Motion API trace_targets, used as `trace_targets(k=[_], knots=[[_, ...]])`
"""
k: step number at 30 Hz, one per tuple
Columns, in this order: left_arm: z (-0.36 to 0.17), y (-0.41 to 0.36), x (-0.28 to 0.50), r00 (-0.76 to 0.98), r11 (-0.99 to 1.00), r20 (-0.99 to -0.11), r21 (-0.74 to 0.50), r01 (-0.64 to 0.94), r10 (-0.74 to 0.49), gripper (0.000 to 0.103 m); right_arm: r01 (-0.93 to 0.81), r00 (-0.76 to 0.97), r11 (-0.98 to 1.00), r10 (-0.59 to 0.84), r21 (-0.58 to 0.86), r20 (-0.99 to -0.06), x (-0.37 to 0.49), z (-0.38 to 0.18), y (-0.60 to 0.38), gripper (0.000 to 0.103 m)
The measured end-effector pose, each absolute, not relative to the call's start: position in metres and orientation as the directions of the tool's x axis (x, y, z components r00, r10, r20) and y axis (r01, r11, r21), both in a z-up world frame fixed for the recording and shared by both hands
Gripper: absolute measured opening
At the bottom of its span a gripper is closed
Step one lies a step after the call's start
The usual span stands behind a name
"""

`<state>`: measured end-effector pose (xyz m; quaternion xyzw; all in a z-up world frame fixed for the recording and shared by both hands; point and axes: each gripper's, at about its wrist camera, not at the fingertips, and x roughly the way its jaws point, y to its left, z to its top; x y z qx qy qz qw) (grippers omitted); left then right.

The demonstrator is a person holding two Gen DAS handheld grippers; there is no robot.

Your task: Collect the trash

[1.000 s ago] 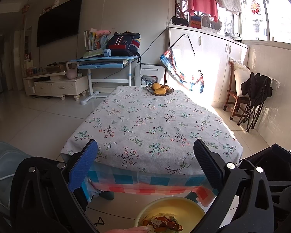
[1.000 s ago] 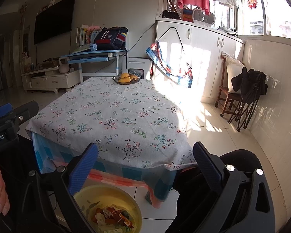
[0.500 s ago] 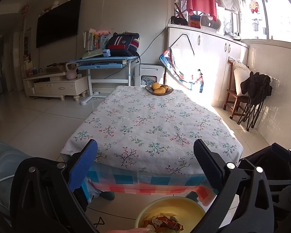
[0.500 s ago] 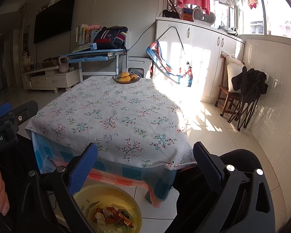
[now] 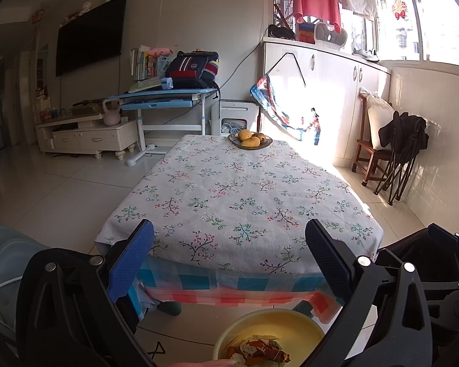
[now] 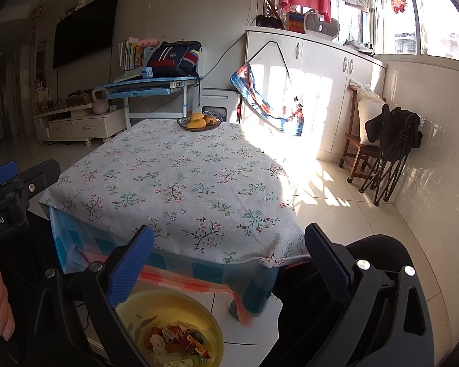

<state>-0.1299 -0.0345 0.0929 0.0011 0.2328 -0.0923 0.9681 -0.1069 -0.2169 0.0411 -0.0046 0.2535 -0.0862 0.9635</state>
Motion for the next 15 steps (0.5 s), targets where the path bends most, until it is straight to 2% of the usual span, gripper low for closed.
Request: trace_targets(k=[15], knots=[[0.0929, -0.0352, -0.1304, 0.874, 0.982, -0.452, -0.038, 0.183, -0.18, 0.096, 0.163, 0.856, 0.985, -0.168, -0.052, -0.489, -0.1065, 0.0415, -0.2174, 0.094]])
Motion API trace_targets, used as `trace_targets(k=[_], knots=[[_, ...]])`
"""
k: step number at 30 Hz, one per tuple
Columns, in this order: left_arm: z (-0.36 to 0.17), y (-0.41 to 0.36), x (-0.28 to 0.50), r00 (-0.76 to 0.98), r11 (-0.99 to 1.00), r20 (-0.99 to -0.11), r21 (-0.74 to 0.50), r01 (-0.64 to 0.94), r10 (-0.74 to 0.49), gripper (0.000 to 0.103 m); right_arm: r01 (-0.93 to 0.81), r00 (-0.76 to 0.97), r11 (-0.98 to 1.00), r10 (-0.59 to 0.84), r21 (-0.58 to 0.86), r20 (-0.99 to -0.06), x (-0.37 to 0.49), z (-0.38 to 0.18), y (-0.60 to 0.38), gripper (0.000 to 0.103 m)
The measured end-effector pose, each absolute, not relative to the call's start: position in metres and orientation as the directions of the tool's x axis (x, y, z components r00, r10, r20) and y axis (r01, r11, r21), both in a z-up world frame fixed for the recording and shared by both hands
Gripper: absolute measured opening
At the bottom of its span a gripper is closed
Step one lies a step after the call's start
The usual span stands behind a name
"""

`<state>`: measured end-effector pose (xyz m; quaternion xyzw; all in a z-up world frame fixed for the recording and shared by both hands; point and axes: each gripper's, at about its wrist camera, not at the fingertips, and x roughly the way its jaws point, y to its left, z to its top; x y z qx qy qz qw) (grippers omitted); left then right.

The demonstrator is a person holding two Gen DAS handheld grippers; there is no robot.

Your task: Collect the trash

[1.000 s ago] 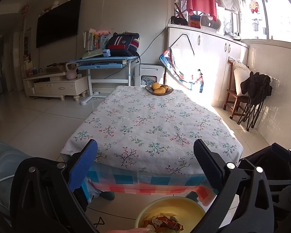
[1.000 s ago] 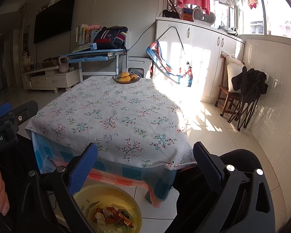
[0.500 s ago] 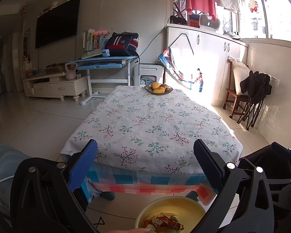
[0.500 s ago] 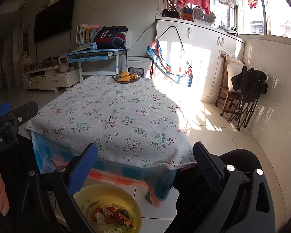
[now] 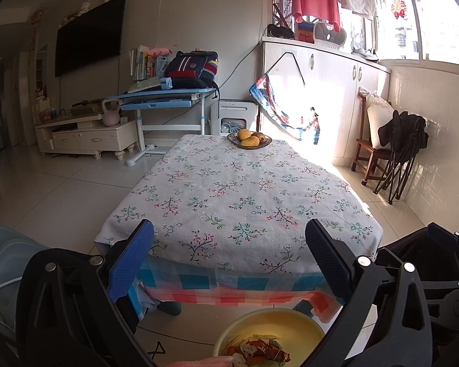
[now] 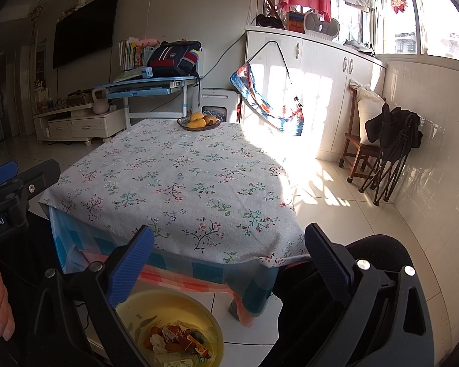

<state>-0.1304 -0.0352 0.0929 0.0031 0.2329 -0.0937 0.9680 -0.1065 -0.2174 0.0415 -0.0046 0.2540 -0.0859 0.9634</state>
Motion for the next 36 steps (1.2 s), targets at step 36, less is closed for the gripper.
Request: trace_targets(k=[36], knots=[[0.0899, -0.033, -0.1329, 0.866, 0.98, -0.461, -0.044, 0.196, -0.194, 0.096, 0.162, 0.853, 0.985, -0.167, -0.053, -0.495, -0.1069, 0.0391, -0.2191, 0.094]])
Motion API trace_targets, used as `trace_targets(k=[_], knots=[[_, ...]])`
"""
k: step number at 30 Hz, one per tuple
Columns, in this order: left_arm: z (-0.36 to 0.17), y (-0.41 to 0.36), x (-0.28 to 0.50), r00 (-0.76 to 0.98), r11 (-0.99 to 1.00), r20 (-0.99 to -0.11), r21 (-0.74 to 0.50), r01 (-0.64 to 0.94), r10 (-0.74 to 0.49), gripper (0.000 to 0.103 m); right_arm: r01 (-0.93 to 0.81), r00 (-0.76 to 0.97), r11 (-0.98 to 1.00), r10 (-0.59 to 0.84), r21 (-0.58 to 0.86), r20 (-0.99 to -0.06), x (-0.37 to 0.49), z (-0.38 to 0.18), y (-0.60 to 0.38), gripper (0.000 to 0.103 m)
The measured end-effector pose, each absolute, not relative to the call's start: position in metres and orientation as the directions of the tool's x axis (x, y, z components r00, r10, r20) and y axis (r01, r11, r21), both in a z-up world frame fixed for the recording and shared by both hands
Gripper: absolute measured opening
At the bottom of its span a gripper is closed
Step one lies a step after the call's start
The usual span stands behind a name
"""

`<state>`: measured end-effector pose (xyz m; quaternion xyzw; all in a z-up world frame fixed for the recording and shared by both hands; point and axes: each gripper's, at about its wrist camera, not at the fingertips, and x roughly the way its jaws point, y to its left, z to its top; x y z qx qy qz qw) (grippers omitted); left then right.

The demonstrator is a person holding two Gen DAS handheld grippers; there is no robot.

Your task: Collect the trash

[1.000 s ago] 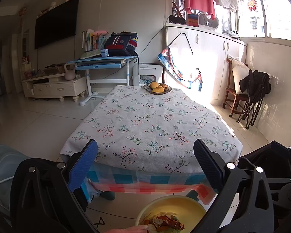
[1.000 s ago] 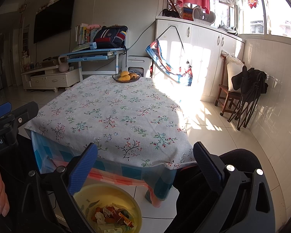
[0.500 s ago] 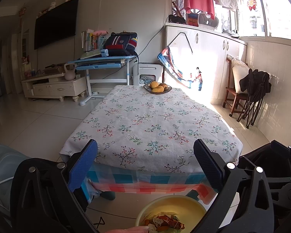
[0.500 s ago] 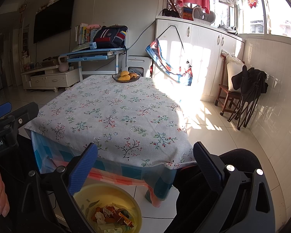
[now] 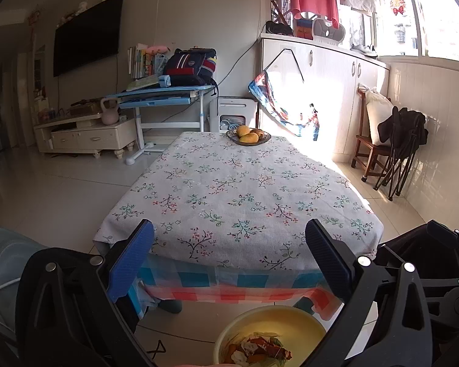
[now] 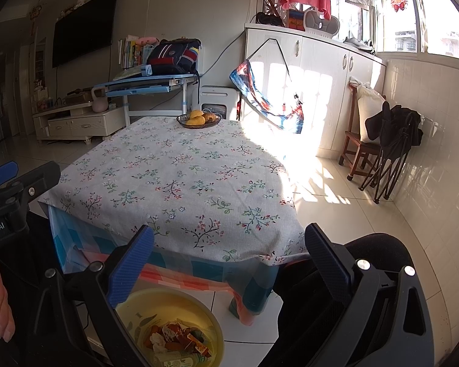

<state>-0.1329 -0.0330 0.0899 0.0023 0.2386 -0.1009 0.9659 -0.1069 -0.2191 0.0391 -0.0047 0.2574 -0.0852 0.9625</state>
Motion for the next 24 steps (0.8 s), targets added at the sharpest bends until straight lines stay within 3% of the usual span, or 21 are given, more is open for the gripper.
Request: trace_targets(k=[8, 14, 24], knots=[[0.071, -0.013, -0.123, 0.82, 0.968, -0.515, -0.136, 0.21, -0.25, 0.096, 0.162, 0.848, 0.986, -0.165, -0.051, -0.503, -0.109, 0.033, -0.22, 0.094], [0.065, -0.013, -0.124, 0.828, 0.981, -0.53, -0.05, 0.186, -0.184, 0.096, 0.161, 0.848, 0.986, -0.165, -0.051, -0.503, -0.108, 0.034, -0.221, 0.094], [0.06, -0.012, -0.115, 0.784, 0.979, -0.59, -0.071, 0.189, -0.194, 0.096, 0.161, 0.847, 0.986, -0.163, -0.047, -0.506, -0.107, 0.034, -0.222, 0.094]])
